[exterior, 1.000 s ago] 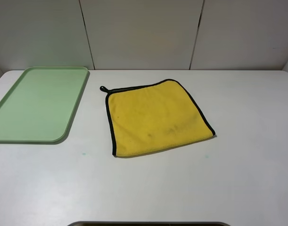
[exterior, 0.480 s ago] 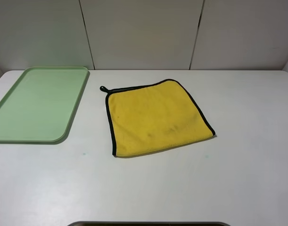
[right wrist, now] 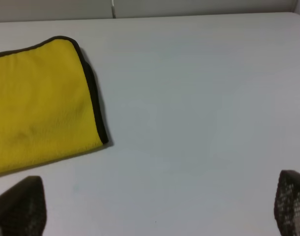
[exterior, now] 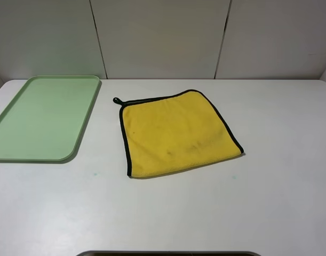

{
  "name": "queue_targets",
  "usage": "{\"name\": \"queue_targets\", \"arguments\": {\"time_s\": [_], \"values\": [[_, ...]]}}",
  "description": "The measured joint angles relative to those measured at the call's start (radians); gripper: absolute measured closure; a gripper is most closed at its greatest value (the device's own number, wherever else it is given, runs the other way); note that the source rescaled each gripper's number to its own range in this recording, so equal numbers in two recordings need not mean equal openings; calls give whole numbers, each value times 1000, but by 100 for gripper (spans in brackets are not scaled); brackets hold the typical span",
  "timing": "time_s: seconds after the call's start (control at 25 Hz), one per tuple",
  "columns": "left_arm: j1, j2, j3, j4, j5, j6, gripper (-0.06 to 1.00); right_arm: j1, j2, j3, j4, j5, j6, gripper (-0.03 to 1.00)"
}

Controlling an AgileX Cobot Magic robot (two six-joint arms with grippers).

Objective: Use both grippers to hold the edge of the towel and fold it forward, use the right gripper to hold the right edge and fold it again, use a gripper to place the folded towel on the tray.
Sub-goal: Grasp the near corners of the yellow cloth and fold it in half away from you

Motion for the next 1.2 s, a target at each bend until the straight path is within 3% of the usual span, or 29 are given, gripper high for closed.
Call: {"name": "queue_targets", "arguments": {"time_s": [0.72, 1.2], "values": [[0, 0, 0, 0, 0, 0, -5, 1, 0, 0, 28, 0, 4, -3], [0, 63, -8, 0, 1, 22, -5, 88, 0, 0, 61, -2, 4, -3]]}}
